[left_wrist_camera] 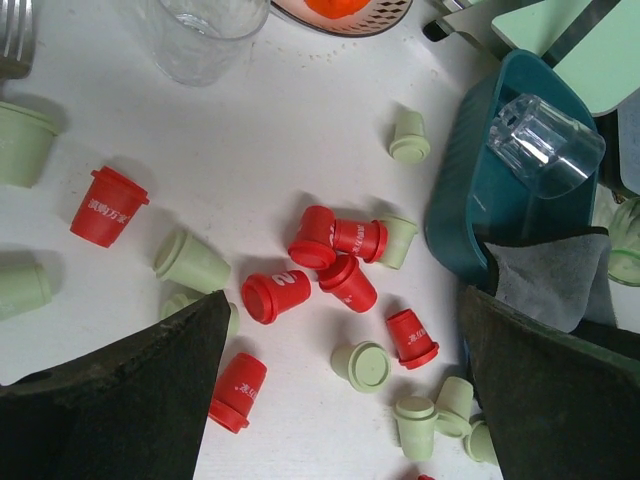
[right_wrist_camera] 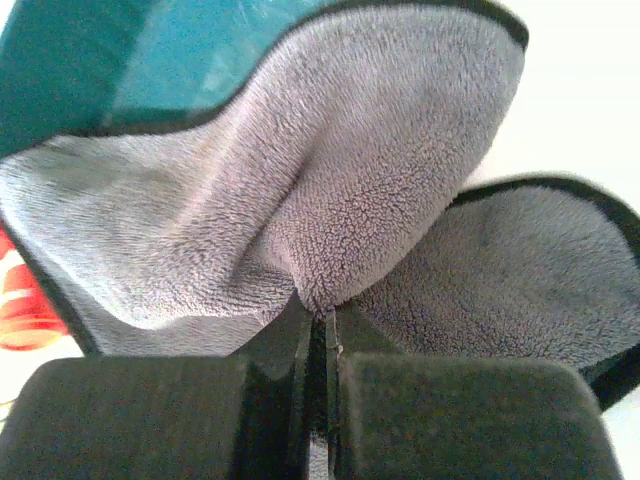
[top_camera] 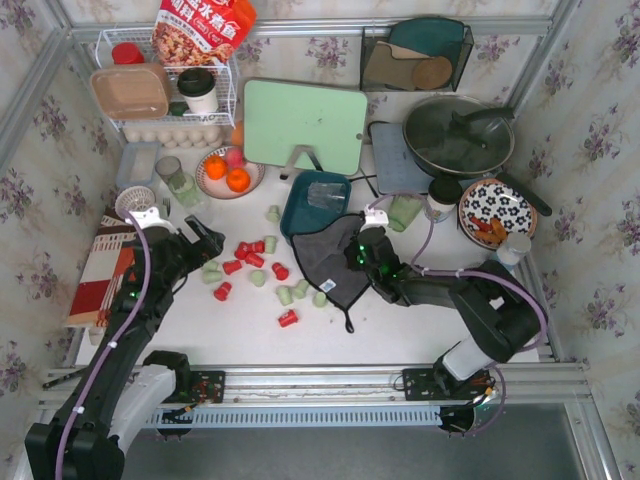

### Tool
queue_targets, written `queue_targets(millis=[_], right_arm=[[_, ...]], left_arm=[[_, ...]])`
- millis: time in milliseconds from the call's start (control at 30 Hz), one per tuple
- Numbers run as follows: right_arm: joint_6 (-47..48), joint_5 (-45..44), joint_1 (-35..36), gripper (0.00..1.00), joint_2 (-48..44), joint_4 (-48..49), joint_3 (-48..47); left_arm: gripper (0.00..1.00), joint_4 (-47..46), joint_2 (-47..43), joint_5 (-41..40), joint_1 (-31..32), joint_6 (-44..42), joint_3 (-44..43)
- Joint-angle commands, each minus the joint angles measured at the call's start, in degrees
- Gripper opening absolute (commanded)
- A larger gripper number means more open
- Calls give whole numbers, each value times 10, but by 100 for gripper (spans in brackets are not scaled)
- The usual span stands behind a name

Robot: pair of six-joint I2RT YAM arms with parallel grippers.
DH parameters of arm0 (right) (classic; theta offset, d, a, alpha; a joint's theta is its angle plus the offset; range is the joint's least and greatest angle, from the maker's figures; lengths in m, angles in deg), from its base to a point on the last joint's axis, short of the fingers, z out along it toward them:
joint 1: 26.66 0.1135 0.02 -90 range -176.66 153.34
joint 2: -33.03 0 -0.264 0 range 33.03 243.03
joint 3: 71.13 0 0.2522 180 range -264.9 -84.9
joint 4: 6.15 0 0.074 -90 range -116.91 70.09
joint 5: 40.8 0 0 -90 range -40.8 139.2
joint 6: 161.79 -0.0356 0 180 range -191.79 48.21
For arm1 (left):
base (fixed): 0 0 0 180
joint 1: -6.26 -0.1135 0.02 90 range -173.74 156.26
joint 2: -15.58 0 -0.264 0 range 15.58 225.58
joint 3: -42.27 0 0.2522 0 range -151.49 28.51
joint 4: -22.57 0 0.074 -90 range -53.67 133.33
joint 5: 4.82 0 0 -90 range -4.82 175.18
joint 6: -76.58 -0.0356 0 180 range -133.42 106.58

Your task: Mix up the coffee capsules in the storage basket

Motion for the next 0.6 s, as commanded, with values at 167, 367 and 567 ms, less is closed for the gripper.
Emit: queue_targets(millis=[167,367,567], right_arm=[[15,-16,2,0,-161,-99,-29],[51,-55,2,0,-294,-163,-64],[80,-95,2,0,-407,-193,-94]], left_arm=[[100,12,-15,-5,0,7,-7],[100,15,-20,-9,1,12,-6],[100,15,-20,-11,1,12,-6]])
